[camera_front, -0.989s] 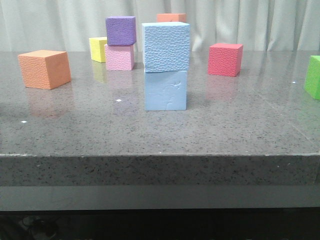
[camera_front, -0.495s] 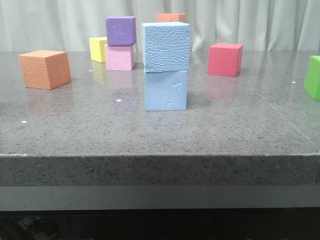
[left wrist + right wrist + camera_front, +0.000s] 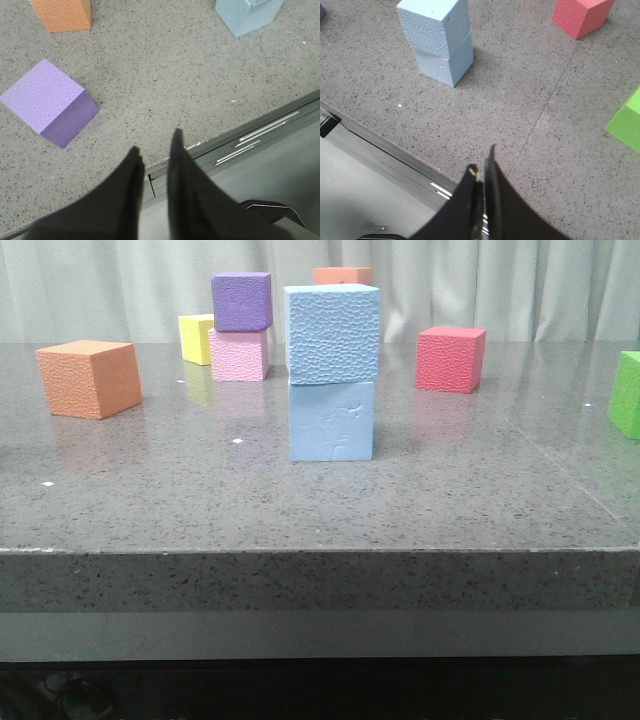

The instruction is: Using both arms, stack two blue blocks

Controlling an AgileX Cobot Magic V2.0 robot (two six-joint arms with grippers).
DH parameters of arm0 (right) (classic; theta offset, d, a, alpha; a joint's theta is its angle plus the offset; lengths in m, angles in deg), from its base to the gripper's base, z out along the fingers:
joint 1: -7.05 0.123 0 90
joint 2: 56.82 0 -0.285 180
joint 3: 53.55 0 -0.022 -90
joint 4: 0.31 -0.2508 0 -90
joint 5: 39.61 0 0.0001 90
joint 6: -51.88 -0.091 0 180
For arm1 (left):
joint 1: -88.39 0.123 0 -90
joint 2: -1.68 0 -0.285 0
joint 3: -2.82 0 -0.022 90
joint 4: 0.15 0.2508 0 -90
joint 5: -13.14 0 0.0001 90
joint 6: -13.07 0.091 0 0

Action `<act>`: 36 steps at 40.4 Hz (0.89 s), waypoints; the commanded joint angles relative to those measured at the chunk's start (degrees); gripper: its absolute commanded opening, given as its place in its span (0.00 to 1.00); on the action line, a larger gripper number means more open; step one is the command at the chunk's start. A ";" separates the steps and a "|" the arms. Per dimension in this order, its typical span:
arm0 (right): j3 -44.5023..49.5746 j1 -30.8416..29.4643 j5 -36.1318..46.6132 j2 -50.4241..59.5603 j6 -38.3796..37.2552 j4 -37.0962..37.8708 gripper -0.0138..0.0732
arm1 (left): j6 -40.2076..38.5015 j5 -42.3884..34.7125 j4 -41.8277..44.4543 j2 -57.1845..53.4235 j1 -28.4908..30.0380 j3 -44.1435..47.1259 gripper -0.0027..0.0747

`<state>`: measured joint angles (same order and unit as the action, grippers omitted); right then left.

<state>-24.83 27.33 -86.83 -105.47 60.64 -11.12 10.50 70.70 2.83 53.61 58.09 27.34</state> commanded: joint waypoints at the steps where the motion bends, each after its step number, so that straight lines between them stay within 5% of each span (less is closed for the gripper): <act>1: -1.50 -0.22 3.31 0.08 0.35 -0.69 0.08 | -0.61 -3.57 0.34 -0.30 -0.03 -1.40 0.01; 16: -1.50 -0.22 3.31 0.08 0.35 -0.69 0.08 | -0.61 -5.52 0.23 -2.88 1.64 1.87 0.01; 28: -1.50 -0.22 3.31 0.08 0.35 -0.69 0.08 | -0.61 -30.56 2.37 -24.22 17.85 26.32 0.01; 36: -1.50 -0.22 3.31 0.08 0.35 -0.69 0.08 | -0.61 -50.39 -4.93 -38.07 25.44 45.12 0.01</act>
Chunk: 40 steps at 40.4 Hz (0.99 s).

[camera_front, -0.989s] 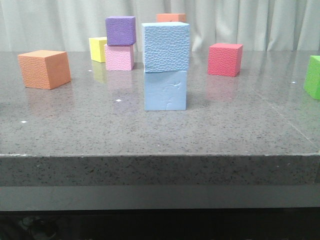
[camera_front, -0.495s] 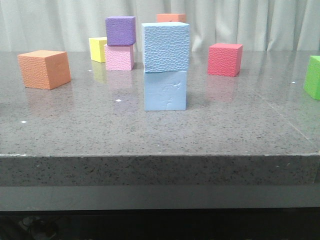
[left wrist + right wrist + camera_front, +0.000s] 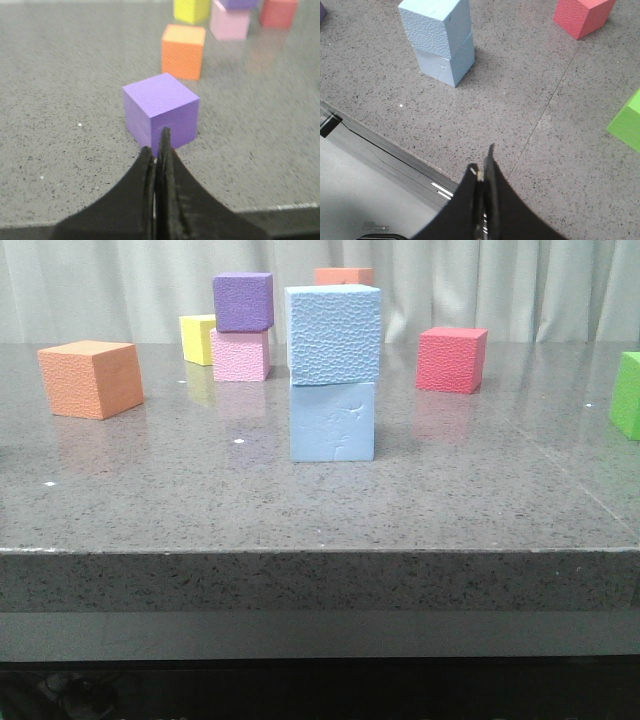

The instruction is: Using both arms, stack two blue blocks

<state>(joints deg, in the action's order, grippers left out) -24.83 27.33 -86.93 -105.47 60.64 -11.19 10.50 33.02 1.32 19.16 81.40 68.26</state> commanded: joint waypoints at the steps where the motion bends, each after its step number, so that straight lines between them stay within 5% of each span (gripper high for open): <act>1: -1.50 -0.22 3.40 0.08 0.35 -0.62 0.08 | -0.61 -14.35 -4.07 -5.25 2.71 6.17 0.01; 10: -1.50 -0.22 3.40 0.08 0.35 -0.62 0.08 | -0.61 -22.18 -5.18 -11.43 3.46 14.38 0.01; 40: -1.50 -0.22 3.35 0.08 0.35 -0.62 0.08 | -0.36 -20.39 -5.18 -11.29 3.56 14.21 0.01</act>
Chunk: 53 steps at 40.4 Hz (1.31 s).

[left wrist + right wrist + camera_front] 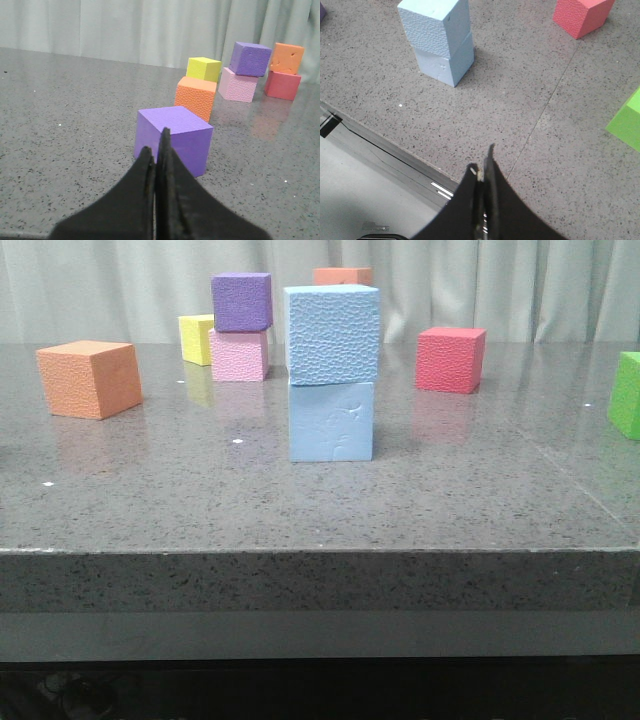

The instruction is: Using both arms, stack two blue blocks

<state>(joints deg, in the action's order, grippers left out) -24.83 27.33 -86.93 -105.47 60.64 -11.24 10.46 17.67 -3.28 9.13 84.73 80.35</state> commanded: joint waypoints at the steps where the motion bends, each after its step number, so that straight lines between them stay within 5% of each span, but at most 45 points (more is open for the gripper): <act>1: -1.50 -0.22 3.35 0.08 0.35 -0.57 0.08 | -0.32 -5.04 -0.58 -1.26 0.23 2.12 0.01; 12: 1.03 -1.97 5.92 2.43 0.35 0.71 0.08 | -0.32 -5.04 -0.58 -1.26 0.23 2.12 0.01; 25: 36.11 -16.54 43.22 28.63 0.35 0.54 0.08 | -0.32 -5.04 -0.58 -1.26 0.27 2.12 0.01; 29: 44.65 -17.57 48.32 35.85 0.35 0.54 0.08 | -0.32 -5.04 -0.58 -1.26 0.27 2.12 0.01; 53: 49.98 -18.89 48.50 42.55 0.35 0.54 0.08 | -0.32 -5.04 -0.58 -1.26 0.27 2.12 0.01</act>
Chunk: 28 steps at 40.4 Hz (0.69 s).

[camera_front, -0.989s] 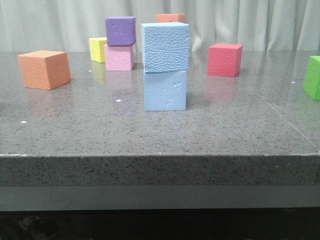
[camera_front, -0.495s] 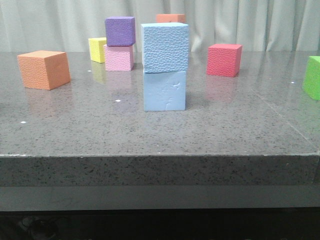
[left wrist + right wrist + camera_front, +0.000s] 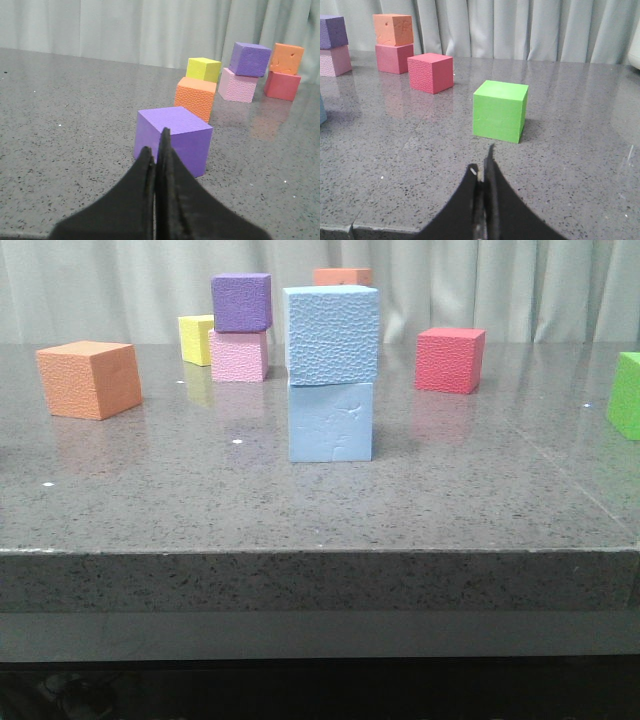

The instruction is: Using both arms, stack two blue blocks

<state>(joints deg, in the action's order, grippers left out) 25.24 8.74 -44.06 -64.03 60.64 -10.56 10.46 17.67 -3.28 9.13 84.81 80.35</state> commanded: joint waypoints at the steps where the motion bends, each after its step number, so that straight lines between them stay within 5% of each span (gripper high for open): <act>1: -0.10 -0.31 5.70 1.11 0.19 -0.14 0.08 | -0.32 -5.04 -0.58 -1.26 0.19 2.12 0.01; 10: -0.10 -0.50 5.97 1.16 -13.09 11.10 0.08 | -0.32 -5.04 -0.58 -1.26 0.19 2.12 0.01; 28: -0.10 -0.50 7.57 1.11 -13.70 11.04 0.08 | -0.32 -5.04 -0.58 -1.26 0.19 2.12 0.01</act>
<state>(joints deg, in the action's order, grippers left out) 25.24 8.61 -41.56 -64.03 47.10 -0.31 10.46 17.67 -3.28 9.13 84.81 80.35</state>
